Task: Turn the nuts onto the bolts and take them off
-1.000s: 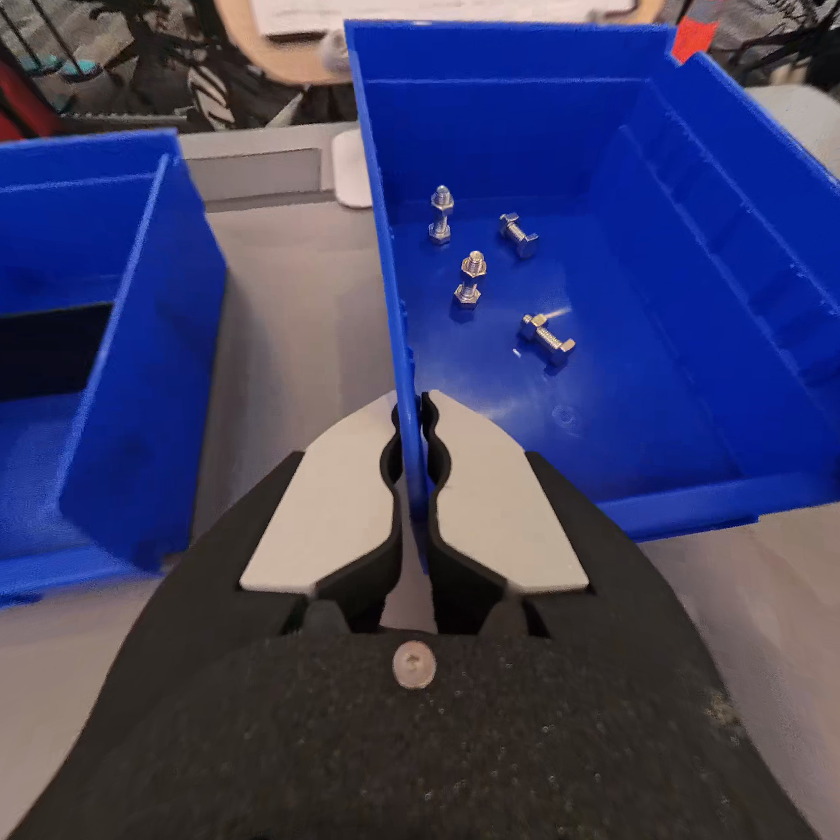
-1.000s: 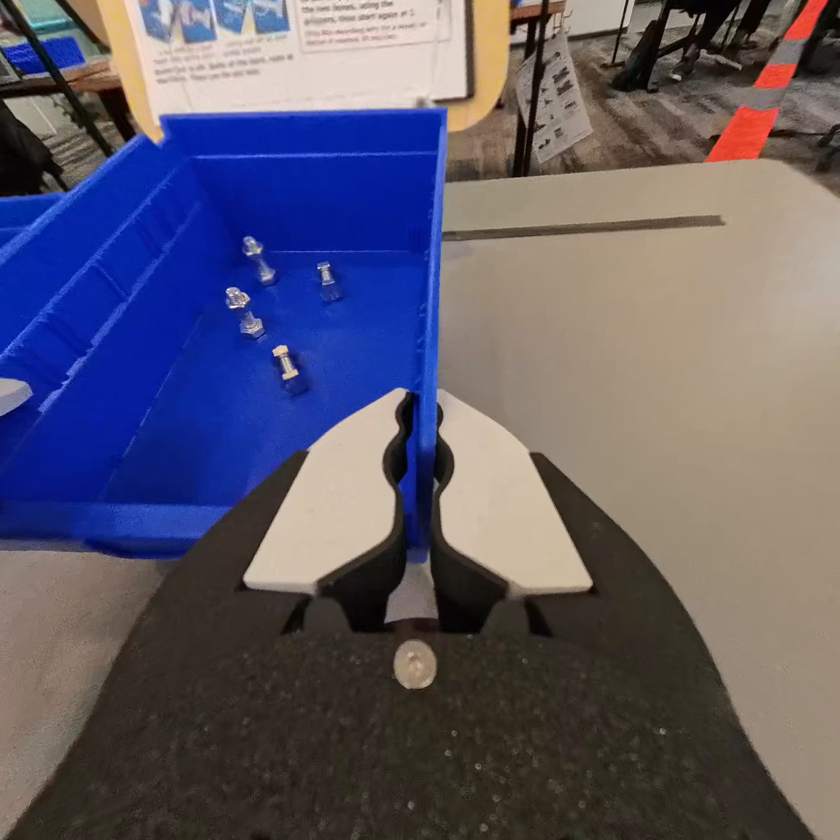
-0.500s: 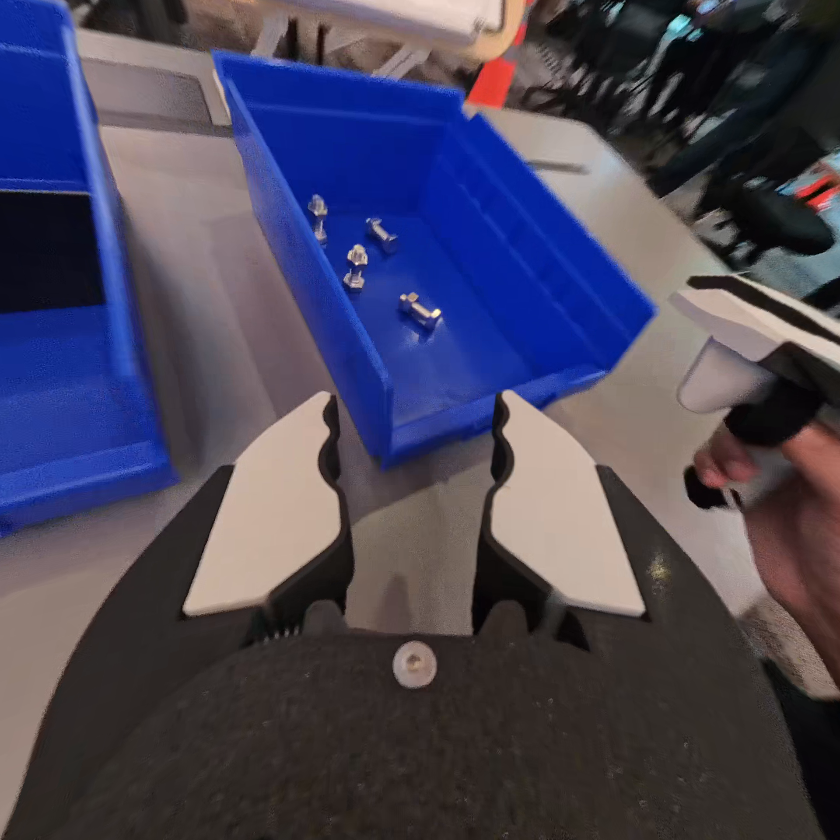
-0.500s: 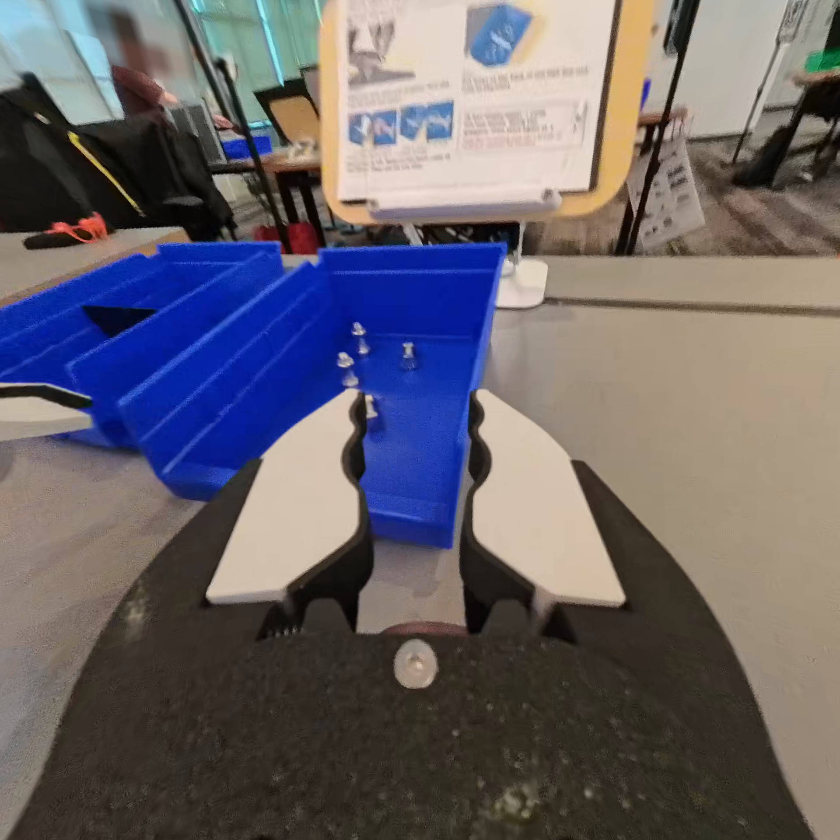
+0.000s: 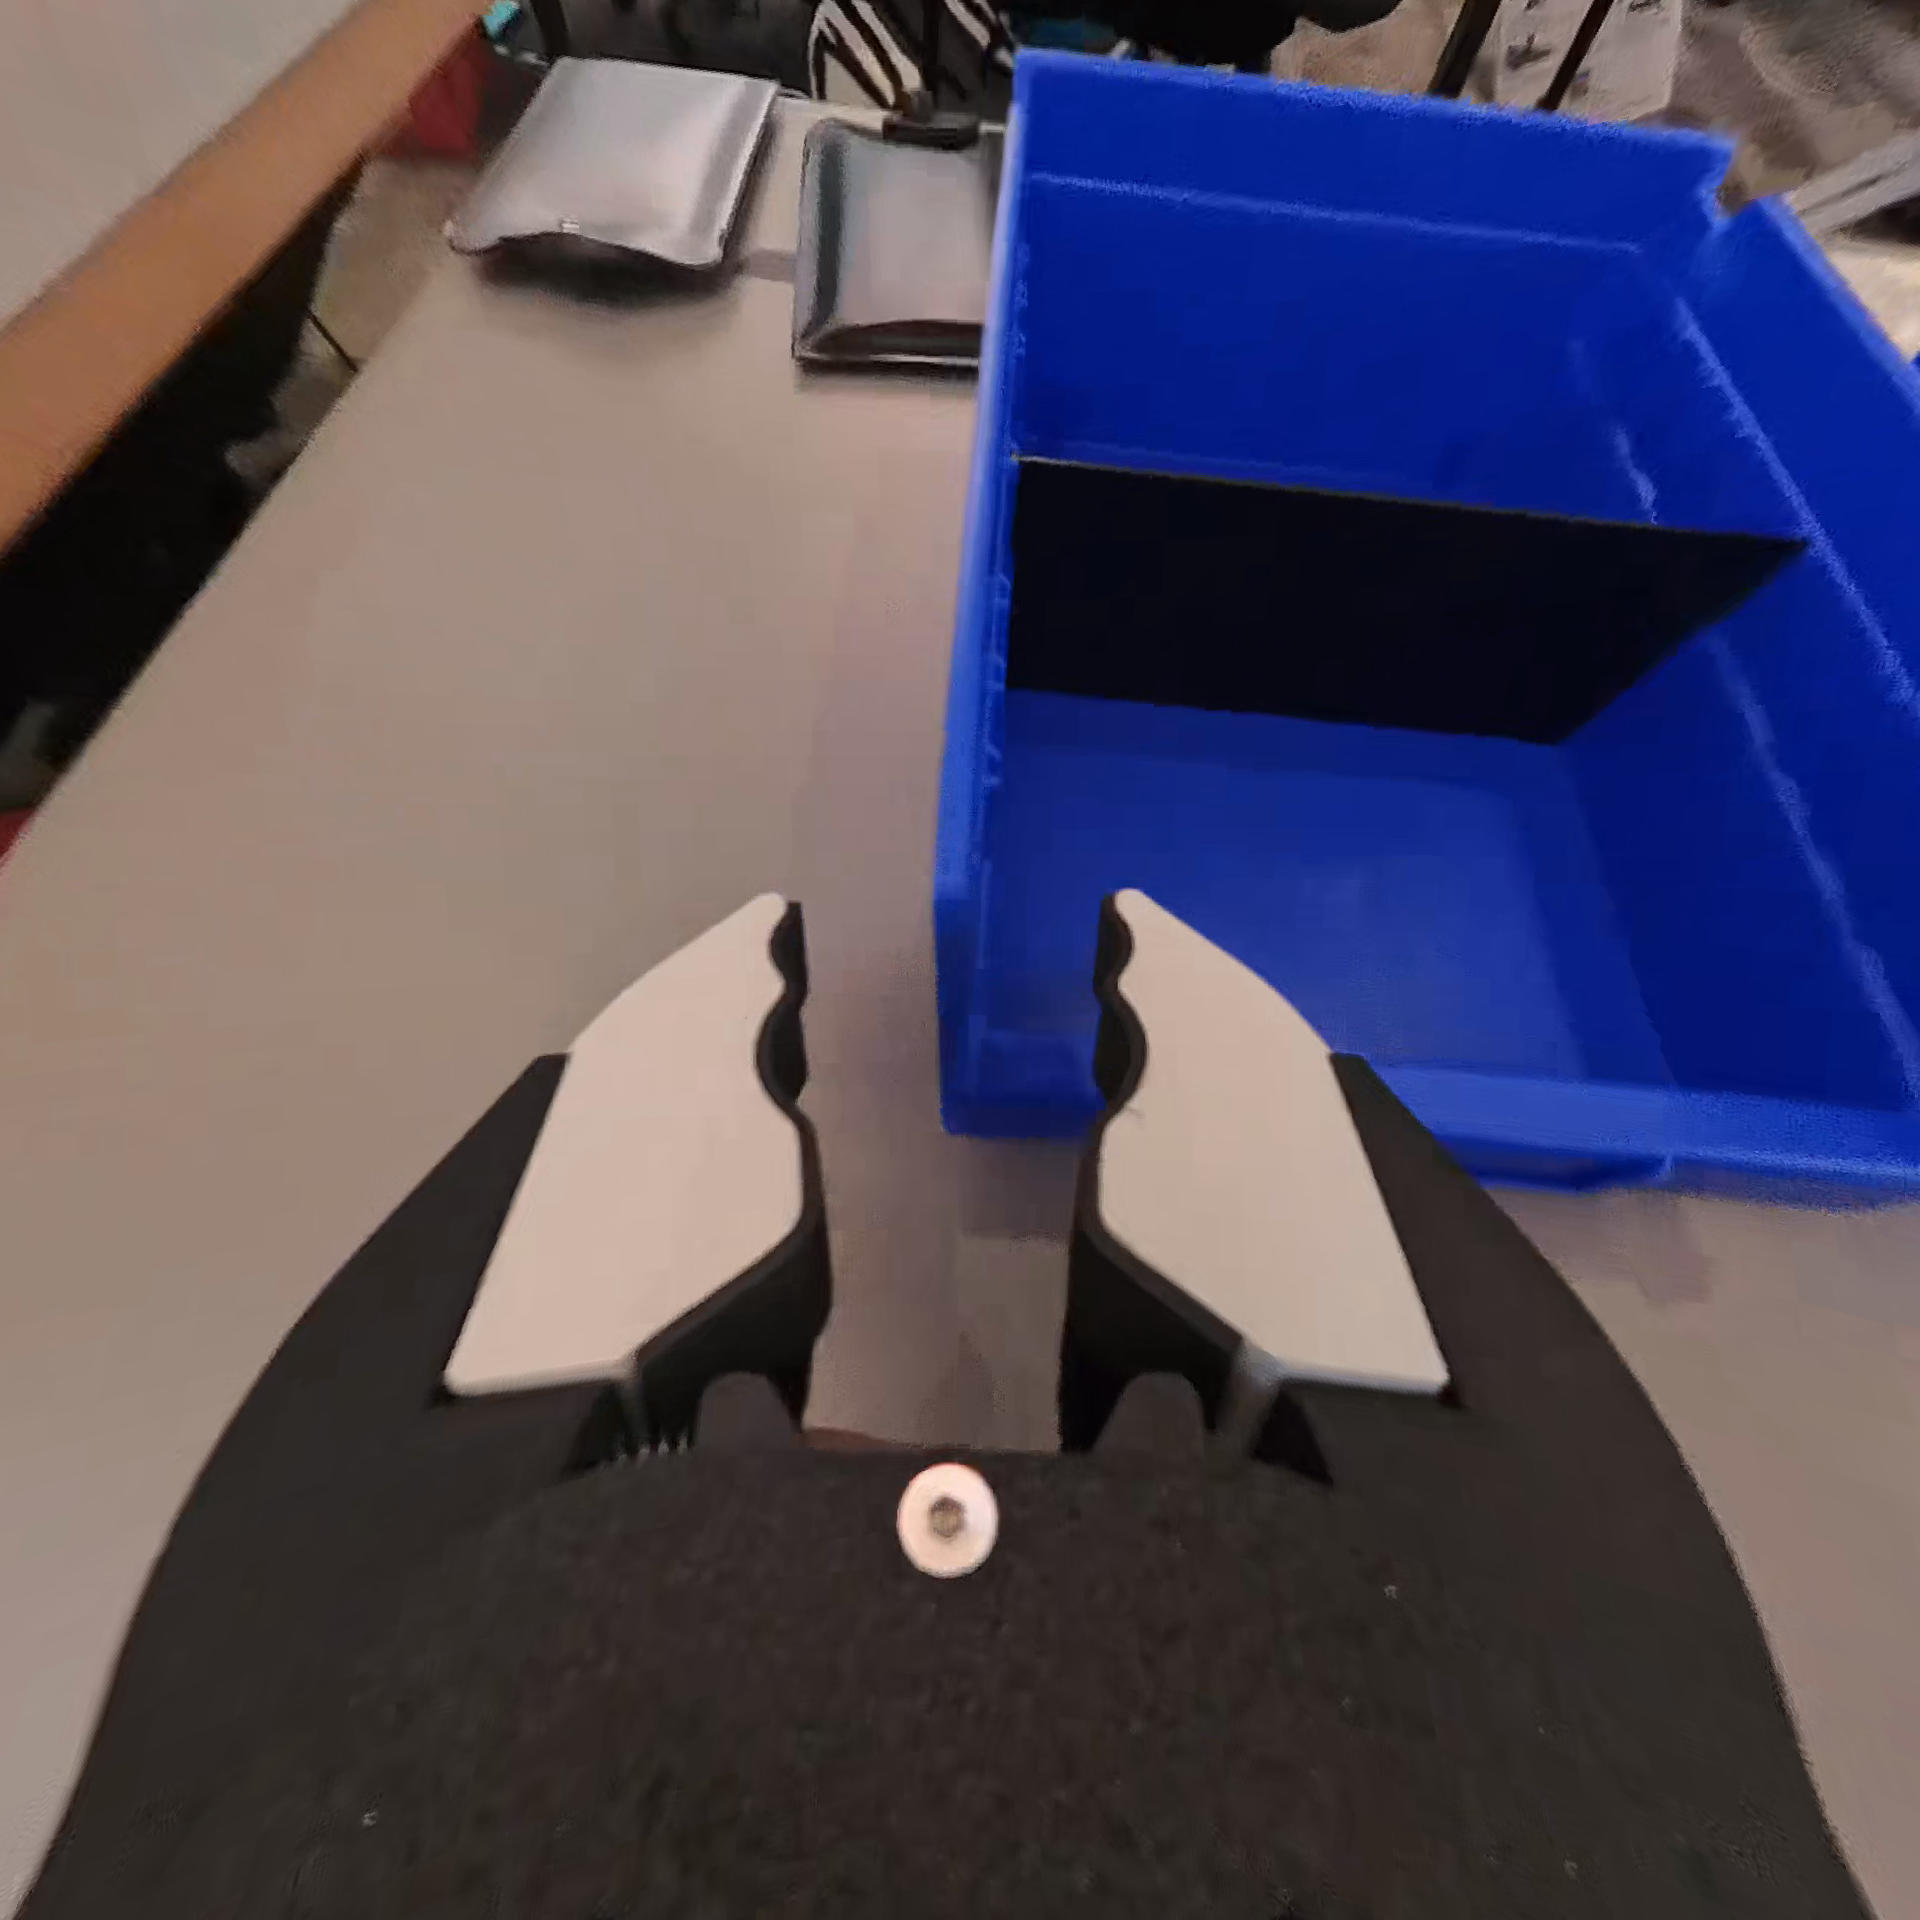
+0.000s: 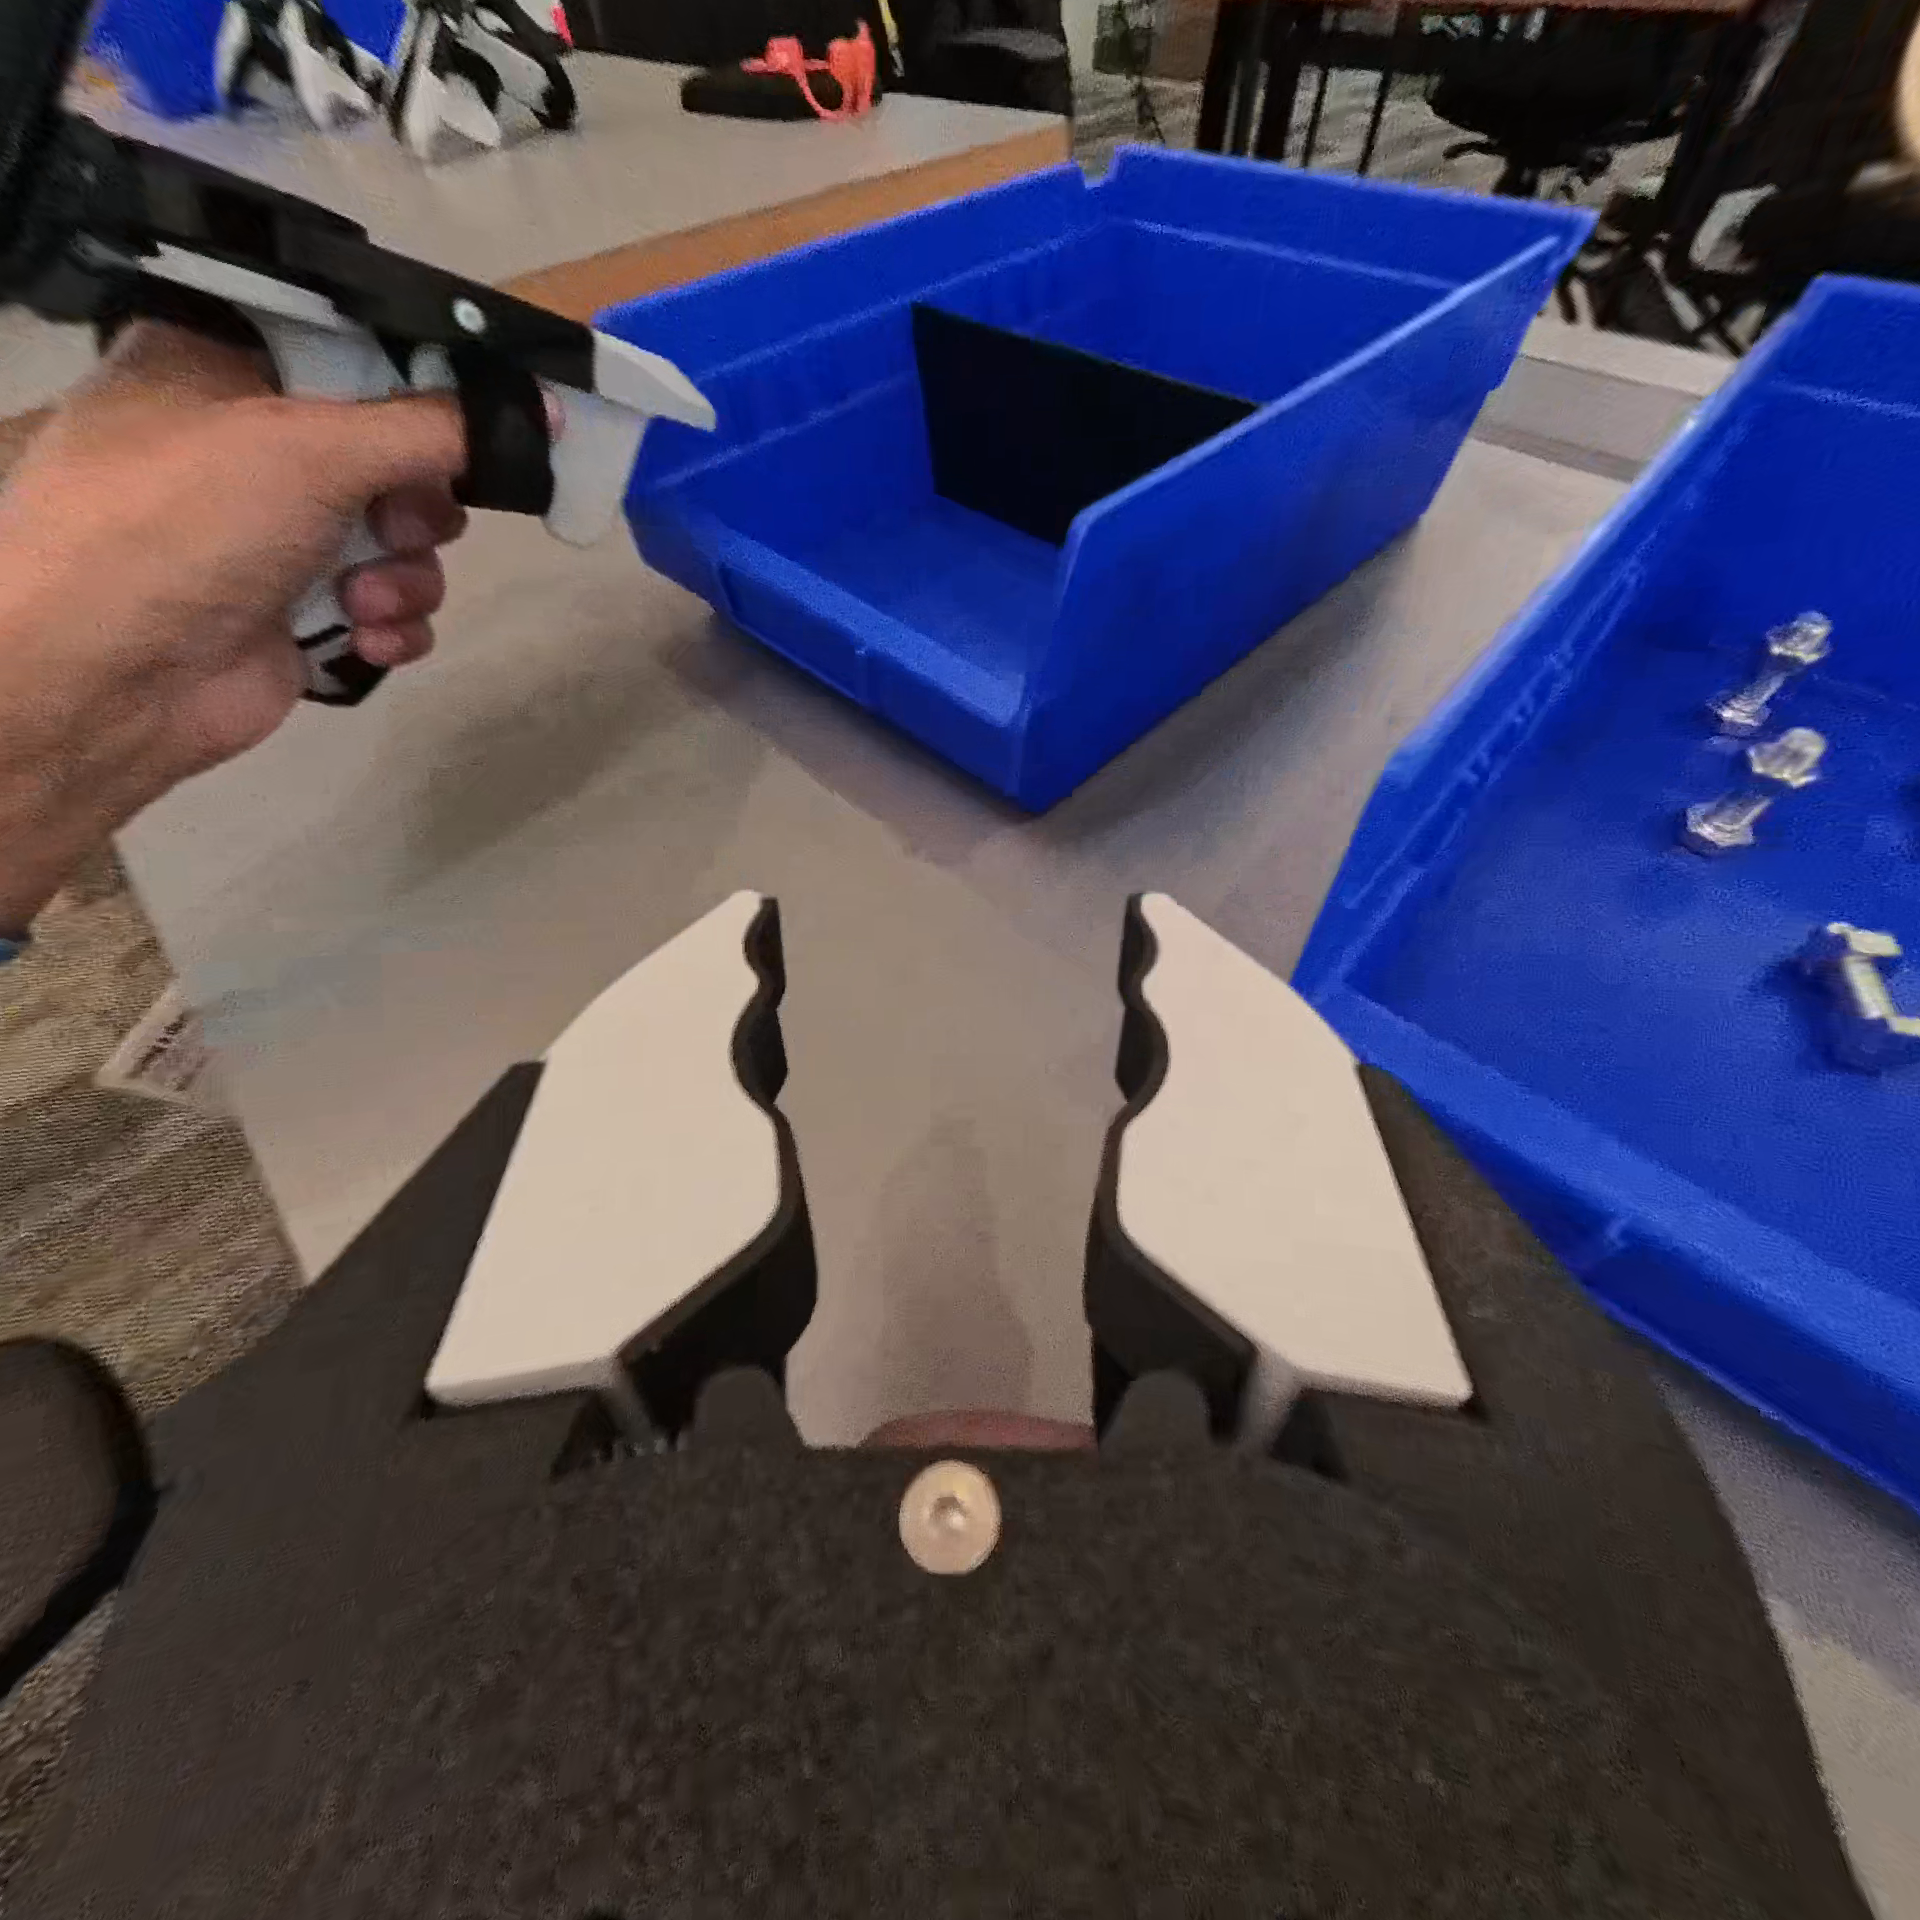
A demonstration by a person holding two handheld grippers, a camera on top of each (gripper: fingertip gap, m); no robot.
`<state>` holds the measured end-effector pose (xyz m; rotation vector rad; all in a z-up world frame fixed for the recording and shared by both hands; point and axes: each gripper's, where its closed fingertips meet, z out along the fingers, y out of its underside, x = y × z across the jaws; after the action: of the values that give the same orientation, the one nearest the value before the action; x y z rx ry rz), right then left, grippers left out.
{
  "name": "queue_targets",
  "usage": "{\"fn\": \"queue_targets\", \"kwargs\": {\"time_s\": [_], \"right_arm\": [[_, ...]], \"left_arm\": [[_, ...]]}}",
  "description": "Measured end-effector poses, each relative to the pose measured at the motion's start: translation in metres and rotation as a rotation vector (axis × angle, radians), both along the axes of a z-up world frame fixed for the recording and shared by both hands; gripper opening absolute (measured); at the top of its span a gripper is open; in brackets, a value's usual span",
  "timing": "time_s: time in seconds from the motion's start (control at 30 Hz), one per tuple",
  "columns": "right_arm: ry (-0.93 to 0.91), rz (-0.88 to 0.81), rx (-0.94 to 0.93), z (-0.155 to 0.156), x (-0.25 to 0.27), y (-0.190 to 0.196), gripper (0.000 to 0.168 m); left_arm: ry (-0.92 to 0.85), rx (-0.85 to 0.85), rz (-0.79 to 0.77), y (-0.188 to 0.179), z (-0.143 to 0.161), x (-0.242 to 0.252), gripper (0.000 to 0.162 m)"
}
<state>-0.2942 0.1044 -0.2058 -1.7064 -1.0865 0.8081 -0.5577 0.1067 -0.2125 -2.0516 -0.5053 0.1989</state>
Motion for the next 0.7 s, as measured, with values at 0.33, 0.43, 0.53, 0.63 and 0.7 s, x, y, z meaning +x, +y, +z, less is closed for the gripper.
{"fn": "queue_targets", "kwargs": {"time_s": [0.33,0.43,0.53,0.63,0.7], "right_arm": [[-0.072,-0.164,-0.046,-0.015,-0.043,0.015,0.061],[-0.052,-0.156,-0.093,-0.019,-0.053,0.008,0.05],[-0.082,-0.201,-0.095,-0.023,-0.051,0.003,0.01],[-0.097,-0.237,0.016,-0.012,-0.045,0.002,0.003],[-0.058,-0.238,0.035,0.006,-0.04,-0.001,0.002]], "left_arm": [[-0.039,0.007,-0.015,-0.044,-0.006,0.028,0.002],[-0.028,0.023,0.035,-0.084,-0.005,0.048,0.003],[-0.005,0.022,0.078,-0.115,-0.005,0.066,0.003],[0.062,0.06,0.092,-0.134,0.006,0.084,0.004],[0.141,0.082,0.109,-0.143,0.023,0.094,0.005]]}}
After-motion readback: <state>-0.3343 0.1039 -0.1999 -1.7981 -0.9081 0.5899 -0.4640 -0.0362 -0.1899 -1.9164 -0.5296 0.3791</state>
